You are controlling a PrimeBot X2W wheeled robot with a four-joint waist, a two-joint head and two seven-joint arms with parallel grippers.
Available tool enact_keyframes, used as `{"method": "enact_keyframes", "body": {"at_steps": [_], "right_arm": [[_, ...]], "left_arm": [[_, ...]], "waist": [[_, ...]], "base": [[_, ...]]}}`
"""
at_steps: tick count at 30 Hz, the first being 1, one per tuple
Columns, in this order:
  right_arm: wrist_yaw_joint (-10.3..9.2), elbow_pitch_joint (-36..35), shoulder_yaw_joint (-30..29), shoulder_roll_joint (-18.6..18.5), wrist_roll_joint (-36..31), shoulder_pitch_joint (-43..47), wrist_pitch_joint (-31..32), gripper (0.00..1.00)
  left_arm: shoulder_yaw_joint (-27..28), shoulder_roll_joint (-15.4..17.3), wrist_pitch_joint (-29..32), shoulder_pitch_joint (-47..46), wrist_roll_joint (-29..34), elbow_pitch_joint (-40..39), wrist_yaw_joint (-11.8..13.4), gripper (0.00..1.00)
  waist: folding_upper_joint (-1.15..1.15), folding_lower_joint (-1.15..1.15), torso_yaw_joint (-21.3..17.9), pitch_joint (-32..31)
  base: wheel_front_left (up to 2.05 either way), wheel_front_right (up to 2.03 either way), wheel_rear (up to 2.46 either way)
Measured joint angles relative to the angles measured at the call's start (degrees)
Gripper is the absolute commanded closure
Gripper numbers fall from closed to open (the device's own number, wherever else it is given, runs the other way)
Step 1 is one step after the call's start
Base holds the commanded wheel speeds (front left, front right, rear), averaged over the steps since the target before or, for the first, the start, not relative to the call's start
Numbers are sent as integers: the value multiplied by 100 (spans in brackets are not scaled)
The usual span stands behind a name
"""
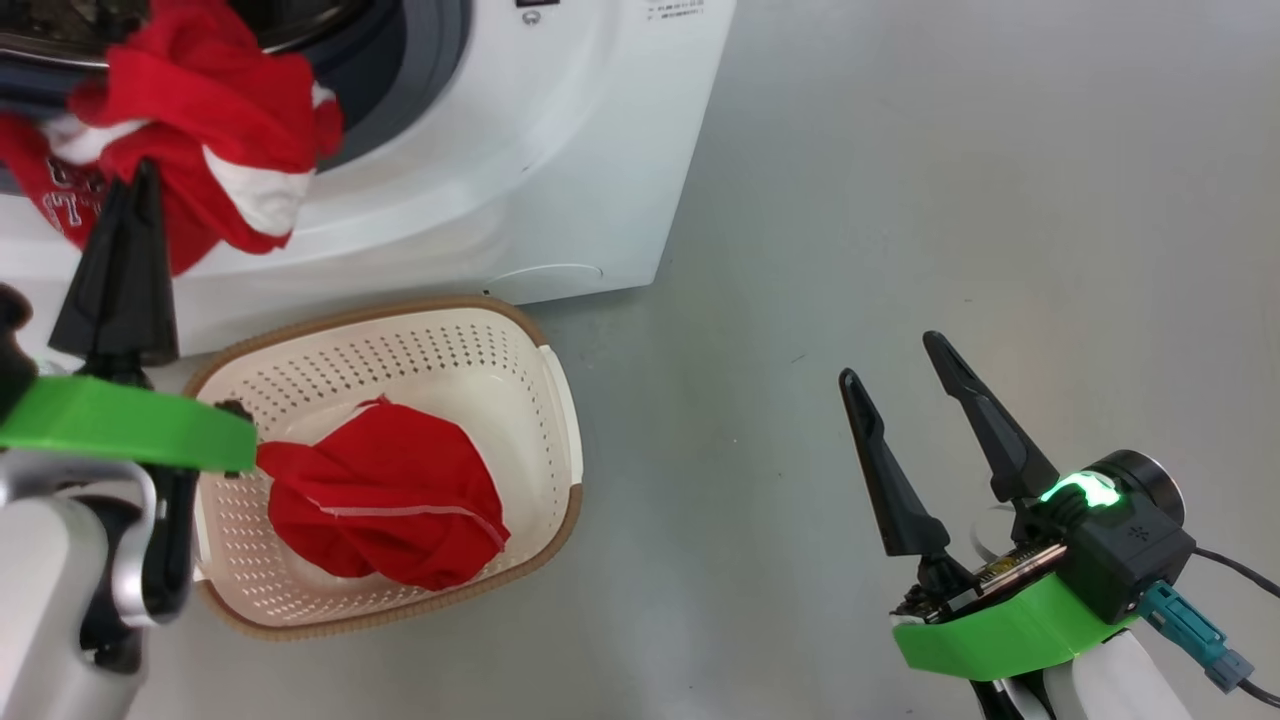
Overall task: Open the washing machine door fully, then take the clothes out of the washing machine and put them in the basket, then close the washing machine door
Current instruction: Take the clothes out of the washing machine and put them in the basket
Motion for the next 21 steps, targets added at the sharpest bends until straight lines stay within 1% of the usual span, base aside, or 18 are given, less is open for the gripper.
{"method": "enact_keyframes", "body": {"at_steps": [4, 8, 13, 16, 21], "right_arm": [[0, -1, -22, -5, 0, 9, 0, 0], [0, -9, -57, -12, 0, 77, 0, 0], [0, -27, -91, -14, 0, 114, 0, 0], [0, -31, -109, -14, 0, 113, 0, 0], [0, -57, -122, -15, 0, 114, 0, 0]], "left_arm": [[35, 13, 13, 251, -16, -454, 164, 100], [74, 8, 12, 491, -29, -917, 407, 100], [67, -2, 38, 734, -26, -1405, 621, 100], [38, -27, 53, 904, -26, -1526, 705, 100], [-44, -98, 45, 1141, -29, -1521, 731, 100]], "waist": [[0, 0, 36, -80], [0, 0, 84, -131], [0, 0, 151, -154], [0, 0, 180, -176], [0, 0, 194, -180]], "base": [[0, 0, 0], [0, 0, 0], [0, 0, 0], [0, 0, 0], [0, 0, 0]]}}
